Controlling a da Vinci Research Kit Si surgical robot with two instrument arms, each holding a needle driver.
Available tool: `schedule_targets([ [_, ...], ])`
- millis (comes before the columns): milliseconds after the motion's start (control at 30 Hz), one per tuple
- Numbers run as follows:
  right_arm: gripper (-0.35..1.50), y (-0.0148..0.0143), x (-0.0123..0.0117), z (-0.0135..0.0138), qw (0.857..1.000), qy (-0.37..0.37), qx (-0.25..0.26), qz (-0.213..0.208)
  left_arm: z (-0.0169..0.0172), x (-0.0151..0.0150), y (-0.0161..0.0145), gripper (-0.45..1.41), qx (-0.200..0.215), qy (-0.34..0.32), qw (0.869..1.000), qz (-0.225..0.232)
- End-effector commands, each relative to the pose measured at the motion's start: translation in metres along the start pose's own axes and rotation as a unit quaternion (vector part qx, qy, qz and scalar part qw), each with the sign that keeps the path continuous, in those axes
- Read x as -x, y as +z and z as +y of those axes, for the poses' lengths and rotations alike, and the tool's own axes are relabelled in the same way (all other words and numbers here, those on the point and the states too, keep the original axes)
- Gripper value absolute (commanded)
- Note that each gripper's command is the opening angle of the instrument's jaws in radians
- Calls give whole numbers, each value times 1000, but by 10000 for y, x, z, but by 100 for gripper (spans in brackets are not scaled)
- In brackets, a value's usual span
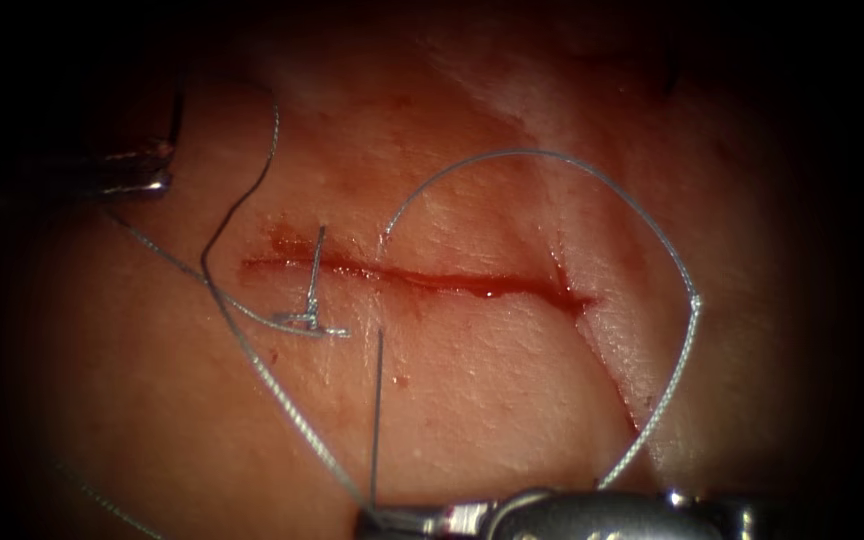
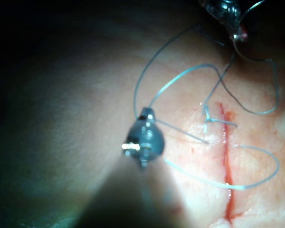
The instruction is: Wound Closure
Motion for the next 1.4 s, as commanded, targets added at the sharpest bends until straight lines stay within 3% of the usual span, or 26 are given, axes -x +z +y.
schedule_targets([
  [33, -35, 11, -6, -14, 1000, -1, -7, 3, 0, 7, 5, -45, 0, -1, 1000, 0],
  [300, -35, 17, -35, -38, 1000, -3, -21, 6, 0, 9, 5, -45, 1, 0, 1000, 1],
  [433, 111, 4, -34, -25, 1000, 3, 5, 25, 0, 9, 5, -45, 1, 0, 1000, 1],
  [500, 130, -9, -31, -15, 999, 8, 24, 23, 0, 9, 5, -45, 1, 1, 1000, -1],
  [600, 133, -34, -26, -2, 999, 15, 34, 24, 0, 10, 5, -45, 1, 1, 1000, -1],
  [700, 125, -56, -24, 11, 999, 22, 36, 23, 0, 10, 5, -45, 2, 1, 1000, -2],
  [867, 116, -68, -12, 38, 998, 22, 51, 11, 0, 11, 5, -45, 2, 1, 1000, -2],
  [1200, 108, -33, 43, 102, 996, 16, 79, -30, 1, 11, 5, -45, 2, -1, 1000, -2],
  [1400, 101, 2, 80, 113, 995, -2, 93, -38, 1, 11, 4, -45, 2, -1, 1000, -2],
])
